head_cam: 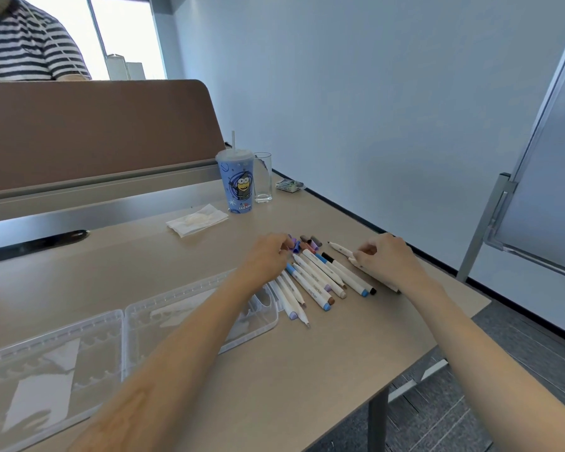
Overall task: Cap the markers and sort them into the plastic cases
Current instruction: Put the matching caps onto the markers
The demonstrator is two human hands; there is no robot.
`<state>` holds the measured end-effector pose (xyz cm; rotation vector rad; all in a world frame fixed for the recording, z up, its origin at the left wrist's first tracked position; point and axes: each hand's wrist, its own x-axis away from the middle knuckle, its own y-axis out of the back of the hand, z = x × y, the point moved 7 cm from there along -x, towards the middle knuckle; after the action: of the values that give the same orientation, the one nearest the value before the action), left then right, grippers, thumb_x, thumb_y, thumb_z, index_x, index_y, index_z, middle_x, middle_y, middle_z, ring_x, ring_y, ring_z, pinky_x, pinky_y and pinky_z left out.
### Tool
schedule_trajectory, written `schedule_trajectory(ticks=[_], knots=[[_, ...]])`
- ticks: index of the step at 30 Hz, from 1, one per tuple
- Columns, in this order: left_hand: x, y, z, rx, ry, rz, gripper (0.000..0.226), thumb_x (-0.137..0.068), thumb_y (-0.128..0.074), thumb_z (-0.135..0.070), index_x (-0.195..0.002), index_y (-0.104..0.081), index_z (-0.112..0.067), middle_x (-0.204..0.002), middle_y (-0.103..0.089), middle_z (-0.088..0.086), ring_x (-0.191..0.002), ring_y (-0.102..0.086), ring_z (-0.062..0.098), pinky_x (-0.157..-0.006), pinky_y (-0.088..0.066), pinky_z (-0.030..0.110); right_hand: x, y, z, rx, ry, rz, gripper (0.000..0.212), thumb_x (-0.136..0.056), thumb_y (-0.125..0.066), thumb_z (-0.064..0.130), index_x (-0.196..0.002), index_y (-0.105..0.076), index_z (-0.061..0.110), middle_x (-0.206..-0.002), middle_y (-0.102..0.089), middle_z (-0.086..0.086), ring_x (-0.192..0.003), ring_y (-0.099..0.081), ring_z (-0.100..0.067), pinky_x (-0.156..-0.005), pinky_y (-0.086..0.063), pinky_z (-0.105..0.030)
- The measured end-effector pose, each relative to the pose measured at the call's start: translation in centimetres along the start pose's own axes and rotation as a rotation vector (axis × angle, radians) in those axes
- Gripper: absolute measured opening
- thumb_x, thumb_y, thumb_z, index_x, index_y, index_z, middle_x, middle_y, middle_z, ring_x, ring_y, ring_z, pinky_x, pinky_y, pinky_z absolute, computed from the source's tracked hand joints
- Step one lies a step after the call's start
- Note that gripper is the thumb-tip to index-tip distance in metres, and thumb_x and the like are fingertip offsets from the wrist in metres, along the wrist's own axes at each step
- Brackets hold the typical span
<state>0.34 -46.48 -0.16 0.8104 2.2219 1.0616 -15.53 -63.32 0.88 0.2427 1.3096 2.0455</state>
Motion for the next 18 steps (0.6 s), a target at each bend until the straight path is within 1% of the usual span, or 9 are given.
schedule_trajectory(ticks=[2,3,6,9,11,15,18], knots=[[-0.7,-0.2,0.2,-0.027,-0.004,0.004,0.025,-0.094,-0.052,-0.008,-0.116,-0.063,-0.011,-0.116,-0.06,0.009,-0.103,-0.053,0.02,-0.082,-0.038,0.024,-0.5,0.3,-0.8,-0.027,-0.019,-0.026,0.021,-0.088,-0.059,0.032,-0.101,-0.072,0.024,-0.103,-0.07,0.004,-0.095,-0.063,-0.015,-0.085,-0.053,-0.034],[-1.1,-0.3,0.3,-0.048,-0.008,0.006,0.026,-0.094,-0.052,-0.007,-0.117,-0.063,-0.012,-0.117,-0.059,0.01,-0.106,-0.053,0.022,-0.084,-0.04,0.025,-0.6,0.4,-1.0,-0.042,-0.024,-0.038,0.021,-0.088,-0.059,0.031,-0.102,-0.072,0.024,-0.102,-0.07,0.004,-0.095,-0.063,-0.015,-0.086,-0.053,-0.034],[-2.3,-0.4,0.2,-0.115,-0.038,0.015,0.04,-0.091,-0.05,0.002,-0.127,-0.057,-0.013,-0.124,-0.052,0.011,-0.115,-0.049,0.026,-0.095,-0.041,0.032,-0.8,0.7,-1.4,-0.104,-0.006,-0.093,0.019,-0.09,-0.057,0.028,-0.101,-0.071,0.023,-0.097,-0.069,0.006,-0.089,-0.062,-0.013,-0.079,-0.05,-0.029],[-3.5,-0.6,0.0,-0.183,-0.079,0.058,0.054,-0.086,-0.049,0.011,-0.134,-0.054,-0.014,-0.133,-0.047,0.01,-0.122,-0.045,0.027,-0.101,-0.041,0.035,-1.2,0.8,-1.5,-0.136,0.017,-0.133,0.016,-0.091,-0.056,0.025,-0.098,-0.07,0.023,-0.09,-0.067,0.009,-0.083,-0.061,-0.009,-0.072,-0.045,-0.025],[-4.3,-0.8,0.2,-0.233,-0.092,0.083,0.054,-0.087,-0.05,0.01,-0.133,-0.055,-0.016,-0.135,-0.047,0.009,-0.122,-0.045,0.026,-0.101,-0.042,0.036,-1.5,0.8,-1.6,-0.148,0.028,-0.148,0.014,-0.091,-0.055,0.024,-0.096,-0.069,0.024,-0.089,-0.067,0.011,-0.083,-0.06,-0.008,-0.073,-0.045,-0.025],[-5.1,-0.9,0.6,-0.311,-0.123,0.114,0.044,-0.09,-0.05,0.005,-0.126,-0.061,-0.016,-0.125,-0.056,0.01,-0.114,-0.051,0.026,-0.096,-0.043,0.032,-2.0,0.9,-1.9,-0.16,0.043,-0.166,0.015,-0.091,-0.055,0.023,-0.096,-0.069,0.025,-0.089,-0.066,0.012,-0.084,-0.061,-0.008,-0.077,-0.049,-0.027],[-5.2,-0.4,1.5,-0.273,-0.102,0.079,0.037,-0.091,-0.049,0.003,-0.121,-0.064,-0.013,-0.121,-0.06,0.01,-0.11,-0.054,0.026,-0.088,-0.04,0.026,-2.3,0.8,-2.2,-0.168,0.05,-0.177,0.016,-0.092,-0.055,0.022,-0.097,-0.069,0.024,-0.089,-0.064,0.013,-0.086,-0.061,-0.009,-0.079,-0.05,-0.028]])
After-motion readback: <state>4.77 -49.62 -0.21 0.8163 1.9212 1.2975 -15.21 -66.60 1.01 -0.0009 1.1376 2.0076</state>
